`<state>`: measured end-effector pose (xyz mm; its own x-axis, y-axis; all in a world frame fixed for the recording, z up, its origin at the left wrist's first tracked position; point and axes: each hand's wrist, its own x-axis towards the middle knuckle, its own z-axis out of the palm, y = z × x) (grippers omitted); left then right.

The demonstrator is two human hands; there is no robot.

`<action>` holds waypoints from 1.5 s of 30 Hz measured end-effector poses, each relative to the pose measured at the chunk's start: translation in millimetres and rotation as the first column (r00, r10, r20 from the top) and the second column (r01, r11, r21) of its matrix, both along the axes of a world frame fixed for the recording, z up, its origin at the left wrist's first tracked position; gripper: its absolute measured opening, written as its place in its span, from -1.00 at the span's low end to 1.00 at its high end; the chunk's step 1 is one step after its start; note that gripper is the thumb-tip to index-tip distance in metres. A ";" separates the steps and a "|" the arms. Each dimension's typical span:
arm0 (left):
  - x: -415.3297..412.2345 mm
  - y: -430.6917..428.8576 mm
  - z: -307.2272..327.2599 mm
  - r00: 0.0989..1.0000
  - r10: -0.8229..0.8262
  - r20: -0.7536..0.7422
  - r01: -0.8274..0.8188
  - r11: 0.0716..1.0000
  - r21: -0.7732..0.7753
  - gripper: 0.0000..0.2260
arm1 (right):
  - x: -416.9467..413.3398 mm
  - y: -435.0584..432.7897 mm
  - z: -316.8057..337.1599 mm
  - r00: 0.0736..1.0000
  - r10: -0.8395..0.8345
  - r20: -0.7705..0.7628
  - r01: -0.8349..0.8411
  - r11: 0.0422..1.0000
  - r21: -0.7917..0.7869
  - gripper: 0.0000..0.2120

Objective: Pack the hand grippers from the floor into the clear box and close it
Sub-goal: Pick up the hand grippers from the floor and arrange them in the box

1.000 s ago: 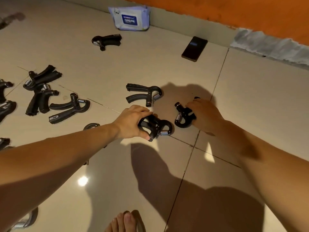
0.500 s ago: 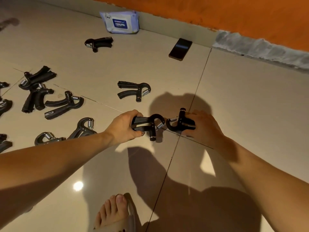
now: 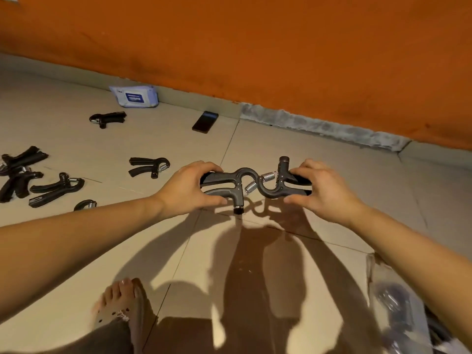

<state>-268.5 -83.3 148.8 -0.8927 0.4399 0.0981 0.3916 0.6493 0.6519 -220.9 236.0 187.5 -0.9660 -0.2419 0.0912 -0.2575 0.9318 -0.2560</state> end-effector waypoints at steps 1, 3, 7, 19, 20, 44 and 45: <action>9.6 16.3 11.2 1.000 -0.023 -0.019 0.023 1.000 0.002 -0.47 | 14.8 15.4 10.7 1.000 -0.007 -0.008 0.007 1.000 0.000 -0.40; 29.1 47.8 29.2 0.997 -0.053 -0.051 0.054 0.998 0.019 -0.48 | 44.9 44.8 28.9 0.999 -0.022 -0.024 0.022 1.000 0.006 -0.42; 66.1 108.1 53.3 0.995 -0.083 -0.054 0.087 0.994 0.059 -0.52 | 101.9 97.6 51.5 0.999 -0.038 -0.038 0.040 0.999 0.035 -0.41; 161.0 250.4 48.6 0.985 -0.171 0.024 0.170 0.984 0.053 -0.61 | 230.8 212.7 25.9 0.996 -0.084 0.023 0.083 0.996 0.029 -0.46; 167.4 257.9 48.2 0.985 -0.170 0.030 0.168 0.984 0.060 -0.61 | 237.5 219.2 24.6 0.997 -0.076 0.031 0.075 0.997 0.025 -0.50; 249.4 316.1 -3.7 0.975 -0.109 0.194 0.103 0.994 0.041 -0.60 | 333.6 262.0 -80.4 0.973 -0.061 0.222 0.058 0.998 0.023 -0.51; 253.3 318.6 -7.4 0.976 -0.090 0.197 0.080 0.995 0.056 -0.60 | 336.6 259.4 -88.8 0.971 -0.065 0.231 0.060 0.998 0.029 -0.50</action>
<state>-15.2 235.3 141.4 -0.8559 0.5141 -0.0552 0.3033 0.5856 0.7518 115.8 495.4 98.7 -0.9735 -0.1800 -0.1412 -0.1349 0.9501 -0.2813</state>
